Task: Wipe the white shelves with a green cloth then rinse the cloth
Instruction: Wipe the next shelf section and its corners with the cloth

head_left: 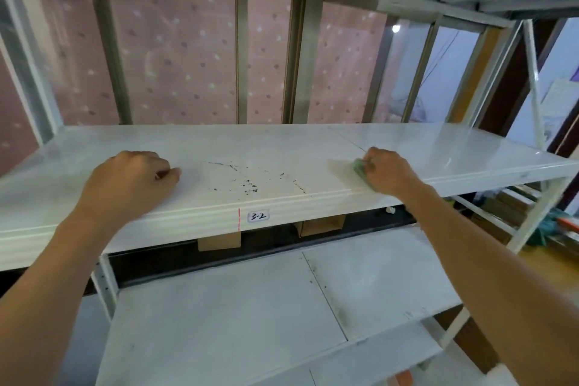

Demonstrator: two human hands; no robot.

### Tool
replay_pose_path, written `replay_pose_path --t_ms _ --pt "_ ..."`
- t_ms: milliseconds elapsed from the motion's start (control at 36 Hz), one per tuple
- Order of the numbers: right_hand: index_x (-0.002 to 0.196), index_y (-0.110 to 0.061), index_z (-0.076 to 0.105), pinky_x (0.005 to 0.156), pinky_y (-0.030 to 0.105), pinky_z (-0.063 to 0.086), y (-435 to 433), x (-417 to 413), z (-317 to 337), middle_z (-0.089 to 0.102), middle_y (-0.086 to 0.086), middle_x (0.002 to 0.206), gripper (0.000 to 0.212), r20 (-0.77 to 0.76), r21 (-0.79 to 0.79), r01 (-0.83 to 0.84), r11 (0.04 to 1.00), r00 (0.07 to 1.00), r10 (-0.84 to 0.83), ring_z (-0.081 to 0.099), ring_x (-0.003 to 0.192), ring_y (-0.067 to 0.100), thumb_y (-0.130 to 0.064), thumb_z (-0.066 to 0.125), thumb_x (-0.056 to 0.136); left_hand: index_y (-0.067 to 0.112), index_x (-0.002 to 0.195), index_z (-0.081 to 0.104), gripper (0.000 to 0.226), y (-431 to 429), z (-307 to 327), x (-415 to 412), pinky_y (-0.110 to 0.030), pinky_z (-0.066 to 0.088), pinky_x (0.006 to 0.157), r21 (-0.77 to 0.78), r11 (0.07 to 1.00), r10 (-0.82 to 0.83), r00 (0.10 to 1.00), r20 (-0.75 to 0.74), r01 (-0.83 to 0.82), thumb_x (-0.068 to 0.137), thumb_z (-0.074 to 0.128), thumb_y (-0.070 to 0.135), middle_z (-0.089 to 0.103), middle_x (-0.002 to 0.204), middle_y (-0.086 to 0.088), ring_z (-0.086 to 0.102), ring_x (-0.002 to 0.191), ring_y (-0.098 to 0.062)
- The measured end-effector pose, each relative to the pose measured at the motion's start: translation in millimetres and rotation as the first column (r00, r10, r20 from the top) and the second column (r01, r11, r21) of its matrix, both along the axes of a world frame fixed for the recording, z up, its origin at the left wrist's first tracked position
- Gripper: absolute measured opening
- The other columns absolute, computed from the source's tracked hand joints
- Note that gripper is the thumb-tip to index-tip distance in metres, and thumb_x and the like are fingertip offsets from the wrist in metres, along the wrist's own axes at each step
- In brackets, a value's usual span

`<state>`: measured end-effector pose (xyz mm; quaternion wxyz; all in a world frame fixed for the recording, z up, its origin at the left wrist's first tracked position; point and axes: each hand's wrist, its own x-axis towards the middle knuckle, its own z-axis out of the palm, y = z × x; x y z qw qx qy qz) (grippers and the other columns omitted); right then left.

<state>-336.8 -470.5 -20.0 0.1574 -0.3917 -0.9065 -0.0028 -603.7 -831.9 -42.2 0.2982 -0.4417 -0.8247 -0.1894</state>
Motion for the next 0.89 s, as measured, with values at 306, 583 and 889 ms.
replay_pose_path --t_ms 306,583,889 --pt "0.097 -0.010 0.048 0.070 0.035 0.039 -14 -19 0 0.064 0.012 0.095 0.032 0.031 -0.011 0.053 0.999 0.998 -0.052 0.055 0.077 0.025 -0.039 0.038 0.101 0.010 0.059 0.062 0.040 1 3 4 -0.033 0.044 0.058 -0.023 0.998 0.051 0.999 -0.006 -0.051 0.094 0.061 0.028 0.055 0.064 -0.003 0.053 0.064 -0.030" --pt "0.086 -0.011 0.049 0.065 0.032 0.041 -121 -92 -12 0.055 0.002 0.078 0.030 -0.107 -0.020 -0.273 0.962 0.957 0.269 0.056 0.074 0.024 -0.036 0.040 0.100 0.011 0.056 0.060 0.045 2 2 2 -0.032 0.044 0.059 -0.016 0.999 0.045 0.999 0.008 -0.044 0.096 0.058 0.030 0.053 0.063 0.000 0.051 0.065 -0.029" --pt "0.122 -0.007 0.048 0.070 0.034 0.043 -91 -79 -2 0.060 0.011 0.109 0.035 -0.038 -0.077 -0.003 0.997 0.999 0.000 0.056 0.090 0.025 -0.033 0.049 0.100 0.012 0.053 0.055 0.046 -3 3 2 -0.032 0.041 0.057 0.047 0.998 0.039 0.998 -0.040 -0.037 0.096 0.059 0.028 0.051 0.058 -0.002 0.050 0.061 -0.029"
